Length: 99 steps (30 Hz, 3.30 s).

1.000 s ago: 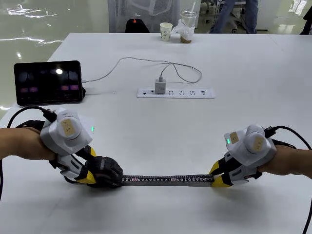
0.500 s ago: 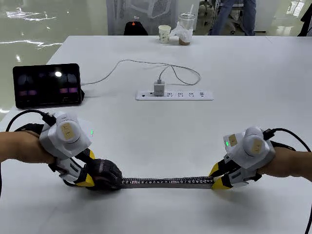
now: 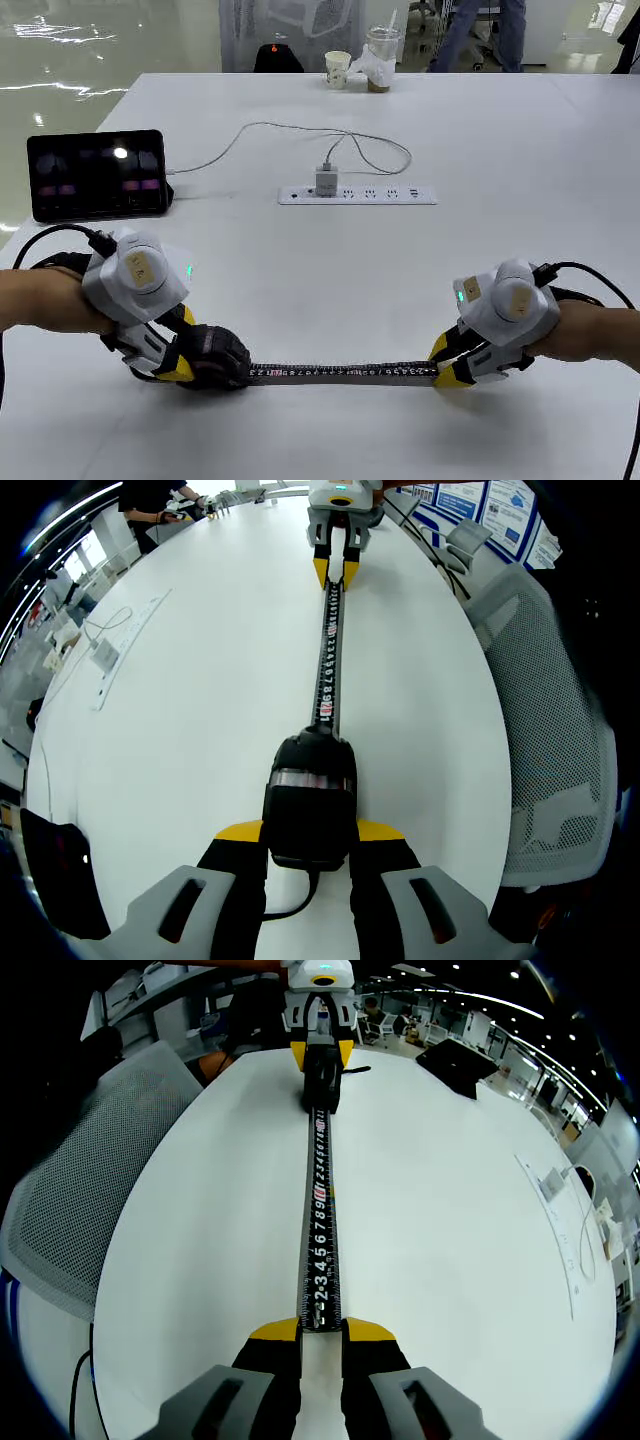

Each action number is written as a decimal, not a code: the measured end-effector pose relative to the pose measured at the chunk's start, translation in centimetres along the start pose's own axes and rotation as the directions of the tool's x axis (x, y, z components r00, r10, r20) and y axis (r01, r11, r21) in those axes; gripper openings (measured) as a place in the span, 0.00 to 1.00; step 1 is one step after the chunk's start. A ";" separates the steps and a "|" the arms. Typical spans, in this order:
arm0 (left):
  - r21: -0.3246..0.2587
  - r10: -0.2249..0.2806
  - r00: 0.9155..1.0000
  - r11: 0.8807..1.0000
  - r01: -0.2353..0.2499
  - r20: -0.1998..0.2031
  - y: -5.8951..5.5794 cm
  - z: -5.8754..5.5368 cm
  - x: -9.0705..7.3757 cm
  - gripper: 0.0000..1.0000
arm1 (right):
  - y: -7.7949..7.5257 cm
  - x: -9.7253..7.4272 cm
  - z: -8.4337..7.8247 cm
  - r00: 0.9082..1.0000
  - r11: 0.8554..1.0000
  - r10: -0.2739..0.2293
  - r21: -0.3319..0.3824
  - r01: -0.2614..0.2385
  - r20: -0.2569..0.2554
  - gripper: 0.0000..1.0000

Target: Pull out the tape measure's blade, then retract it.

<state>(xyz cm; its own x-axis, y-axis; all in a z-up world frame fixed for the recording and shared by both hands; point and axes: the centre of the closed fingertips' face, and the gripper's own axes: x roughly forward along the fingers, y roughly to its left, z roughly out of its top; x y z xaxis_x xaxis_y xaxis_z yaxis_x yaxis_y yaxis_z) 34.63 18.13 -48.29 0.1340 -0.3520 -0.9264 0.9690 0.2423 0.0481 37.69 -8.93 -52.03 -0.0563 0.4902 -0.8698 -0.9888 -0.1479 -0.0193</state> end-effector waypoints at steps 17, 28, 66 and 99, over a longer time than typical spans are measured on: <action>-0.020 0.037 0.999 0.999 -0.038 -0.029 0.1 -1.8 -0.6 0.30 | -0.2 0.1 0.3 0.999 0.999 -0.036 -0.030 0.035 -0.028 0.18; -0.098 0.068 0.998 0.993 -0.066 0.016 -1.0 -2.0 -1.5 0.39 | 0.3 -0.5 0.1 0.997 0.998 -0.069 -0.008 0.068 -0.025 0.29; -0.433 0.239 0.944 0.893 -0.122 0.226 -6.1 -0.7 -2.4 0.71 | 4.7 -3.2 1.3 0.962 0.937 -0.250 0.279 0.211 0.111 0.62; -0.641 0.446 0.838 0.751 -0.159 0.314 -9.4 0.7 -3.8 0.81 | 8.5 -3.6 3.4 0.873 0.816 -0.441 0.498 0.293 0.208 0.77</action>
<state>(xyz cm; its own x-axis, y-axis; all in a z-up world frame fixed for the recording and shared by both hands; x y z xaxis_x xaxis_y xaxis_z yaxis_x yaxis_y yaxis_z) 25.14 16.52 -44.98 0.6096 -0.4706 -0.6379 0.5729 0.8177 -0.0557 28.98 -9.04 -47.44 0.3582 0.6721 -0.6481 -0.8922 0.4509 -0.0256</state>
